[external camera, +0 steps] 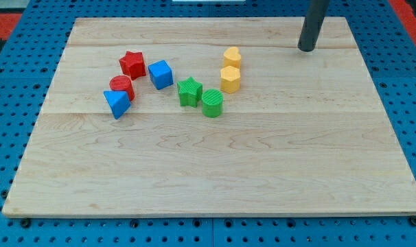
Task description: Push yellow heart slightly left
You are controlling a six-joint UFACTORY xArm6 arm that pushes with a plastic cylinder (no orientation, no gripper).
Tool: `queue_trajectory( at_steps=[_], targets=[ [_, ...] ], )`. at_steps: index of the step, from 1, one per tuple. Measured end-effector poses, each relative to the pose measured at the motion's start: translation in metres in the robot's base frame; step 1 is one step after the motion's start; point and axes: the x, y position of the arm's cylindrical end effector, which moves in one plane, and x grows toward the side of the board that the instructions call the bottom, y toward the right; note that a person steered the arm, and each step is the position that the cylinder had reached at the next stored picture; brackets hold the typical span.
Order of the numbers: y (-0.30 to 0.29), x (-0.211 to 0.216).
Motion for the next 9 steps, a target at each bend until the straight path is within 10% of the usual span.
queue_trajectory(
  at_steps=[4,9],
  targets=[
    [0.108,0.028],
    [-0.169,0.029]
  ],
)
